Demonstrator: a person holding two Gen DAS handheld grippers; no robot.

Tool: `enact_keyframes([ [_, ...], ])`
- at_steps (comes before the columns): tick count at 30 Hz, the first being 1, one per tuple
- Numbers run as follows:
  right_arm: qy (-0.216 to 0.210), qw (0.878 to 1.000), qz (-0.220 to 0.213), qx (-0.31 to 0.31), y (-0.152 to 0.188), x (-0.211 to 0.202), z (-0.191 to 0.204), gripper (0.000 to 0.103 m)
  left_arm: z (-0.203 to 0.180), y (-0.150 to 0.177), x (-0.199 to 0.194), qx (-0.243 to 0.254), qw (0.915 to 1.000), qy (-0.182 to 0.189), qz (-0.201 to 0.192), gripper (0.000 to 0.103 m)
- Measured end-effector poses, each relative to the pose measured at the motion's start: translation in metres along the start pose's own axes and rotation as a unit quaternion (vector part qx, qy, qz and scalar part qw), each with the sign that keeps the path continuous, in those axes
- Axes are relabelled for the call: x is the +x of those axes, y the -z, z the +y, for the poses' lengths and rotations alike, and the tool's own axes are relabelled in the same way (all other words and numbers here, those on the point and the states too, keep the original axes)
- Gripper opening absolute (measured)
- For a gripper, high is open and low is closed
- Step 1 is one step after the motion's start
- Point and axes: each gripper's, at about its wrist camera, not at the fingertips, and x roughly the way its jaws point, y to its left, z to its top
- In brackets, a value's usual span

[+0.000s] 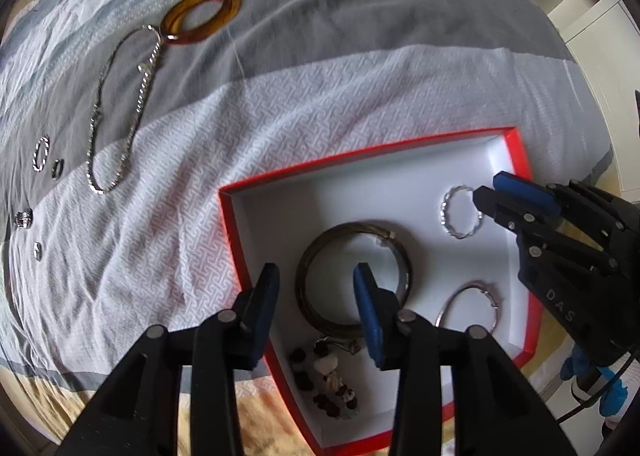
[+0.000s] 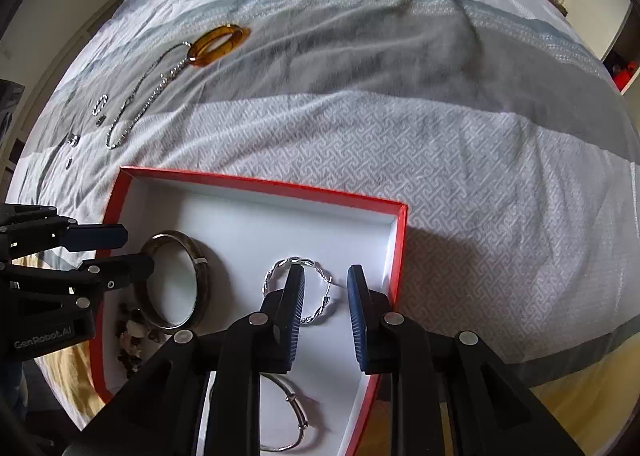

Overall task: Organize jewelry
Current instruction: 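Carry both bangles into the white box and open both tools, then withdraw both tools from the box and move toward the remaining jewelry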

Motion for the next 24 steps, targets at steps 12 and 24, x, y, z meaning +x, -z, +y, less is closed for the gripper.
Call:
enact_keyframes([
  [12, -0.001, 0.999, -0.02, 0.036, 0.011, -0.047, -0.007, 0.026, 0.008, 0.038, -0.083, -0.017, 0.9988, -0.006, -0.044, 0.037],
  [24, 0.002, 0.997, -0.055, 0.06, 0.022, -0.105, -0.009, 0.027, 0.052, 0.1, -0.136, -0.065, 0.9937, -0.069, -0.061, 0.045],
])
